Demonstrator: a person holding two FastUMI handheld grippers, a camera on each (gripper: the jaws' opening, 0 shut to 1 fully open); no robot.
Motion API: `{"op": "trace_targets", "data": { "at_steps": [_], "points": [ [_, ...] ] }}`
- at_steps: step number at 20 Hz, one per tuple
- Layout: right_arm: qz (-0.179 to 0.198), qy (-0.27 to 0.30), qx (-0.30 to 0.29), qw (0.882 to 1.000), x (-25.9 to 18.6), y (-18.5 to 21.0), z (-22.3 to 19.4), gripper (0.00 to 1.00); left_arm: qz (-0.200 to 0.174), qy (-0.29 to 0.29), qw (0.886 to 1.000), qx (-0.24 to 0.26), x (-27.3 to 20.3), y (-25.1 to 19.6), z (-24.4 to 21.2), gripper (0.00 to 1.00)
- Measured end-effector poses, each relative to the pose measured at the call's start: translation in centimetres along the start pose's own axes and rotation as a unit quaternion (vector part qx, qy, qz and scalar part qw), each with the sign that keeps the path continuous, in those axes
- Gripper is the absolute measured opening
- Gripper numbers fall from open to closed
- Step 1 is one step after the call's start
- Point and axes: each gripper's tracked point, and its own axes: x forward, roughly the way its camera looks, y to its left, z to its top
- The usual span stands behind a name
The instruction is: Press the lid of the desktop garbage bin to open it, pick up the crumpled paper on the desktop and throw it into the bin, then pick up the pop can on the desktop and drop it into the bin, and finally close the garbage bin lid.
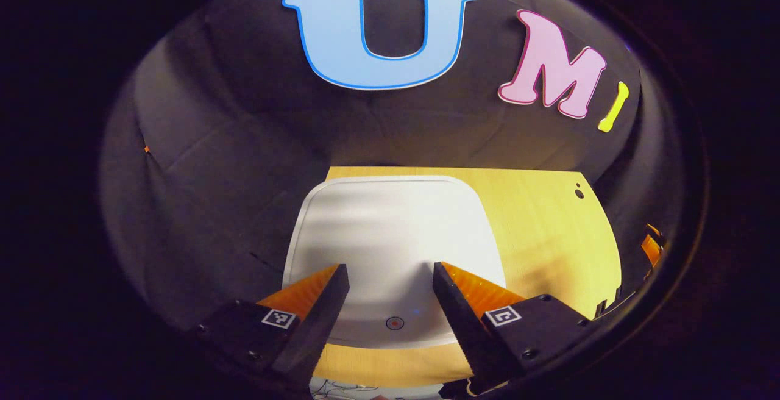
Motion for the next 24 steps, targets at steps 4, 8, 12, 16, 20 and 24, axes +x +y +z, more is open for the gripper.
{"op": "trace_targets", "data": {
  "at_steps": [4,8,12,16,20,24],
  "points": [
    [-0.006,0.005,0.008,1.0,-0.9,-0.5,-1.0,0.98,-0.002,-0.002,0.999,0.042,0.7,-0.7,-0.3,0.94],
    [-0.011,0.009,0.014,1.0,-1.7,-0.5,-1.5,0.98,-0.004,-0.041,0.998,0.05,0.5,-0.9,0.6,0.89],
    [-0.015,-0.004,0.0,1.0,-2.8,0.3,-0.2,0.98,0.009,-0.108,0.993,0.044,-0.3,-1.1,1.8,0.89],
    [-0.018,-0.021,-0.026,0.999,-4.2,1.8,1.4,0.98,-0.016,-0.222,0.974,0.049,-5.2,-4.5,4.1,0.88],
    [-0.037,-0.053,-0.063,0.996,-5.7,3.3,3.5,0.98,-0.049,-0.314,0.947,0.052,-10.4,-9.6,4.9,0.89],
    [-0.058,-0.1,-0.099,0.988,-7.5,5.4,5.4,0.98,-0.076,-0.364,0.927,0.042,-12.5,-14.3,3.9,0.9]
  ]
}}
